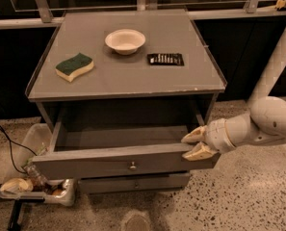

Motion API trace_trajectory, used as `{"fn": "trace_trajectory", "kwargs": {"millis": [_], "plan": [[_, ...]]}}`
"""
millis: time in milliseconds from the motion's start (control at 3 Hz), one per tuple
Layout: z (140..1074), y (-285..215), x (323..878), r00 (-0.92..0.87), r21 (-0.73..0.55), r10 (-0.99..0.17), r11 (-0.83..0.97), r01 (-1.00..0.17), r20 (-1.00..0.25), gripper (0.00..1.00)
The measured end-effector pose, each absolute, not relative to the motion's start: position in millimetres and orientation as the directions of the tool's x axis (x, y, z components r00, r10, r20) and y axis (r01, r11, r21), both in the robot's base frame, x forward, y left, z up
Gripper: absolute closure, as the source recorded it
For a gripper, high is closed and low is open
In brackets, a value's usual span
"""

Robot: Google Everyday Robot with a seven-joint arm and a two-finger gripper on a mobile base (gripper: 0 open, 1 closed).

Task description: Open top drawer

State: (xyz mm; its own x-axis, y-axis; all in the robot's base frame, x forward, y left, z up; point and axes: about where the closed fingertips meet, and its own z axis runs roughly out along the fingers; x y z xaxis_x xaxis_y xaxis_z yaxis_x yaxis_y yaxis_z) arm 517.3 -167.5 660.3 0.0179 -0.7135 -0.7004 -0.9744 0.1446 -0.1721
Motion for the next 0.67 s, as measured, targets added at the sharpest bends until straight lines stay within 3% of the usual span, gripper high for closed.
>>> {"fn": "trace_trajectory", "kwargs": {"millis": [333,667], "plan": [[643.0,-176.5,496.0,0.040,-0.158,-0.677,0.113,-0.981,-0.735,0.12],[637.7,-177.4,483.2,0.045,-0.142,-0.654,0.096,-0.985,-0.755,0.13]]}}
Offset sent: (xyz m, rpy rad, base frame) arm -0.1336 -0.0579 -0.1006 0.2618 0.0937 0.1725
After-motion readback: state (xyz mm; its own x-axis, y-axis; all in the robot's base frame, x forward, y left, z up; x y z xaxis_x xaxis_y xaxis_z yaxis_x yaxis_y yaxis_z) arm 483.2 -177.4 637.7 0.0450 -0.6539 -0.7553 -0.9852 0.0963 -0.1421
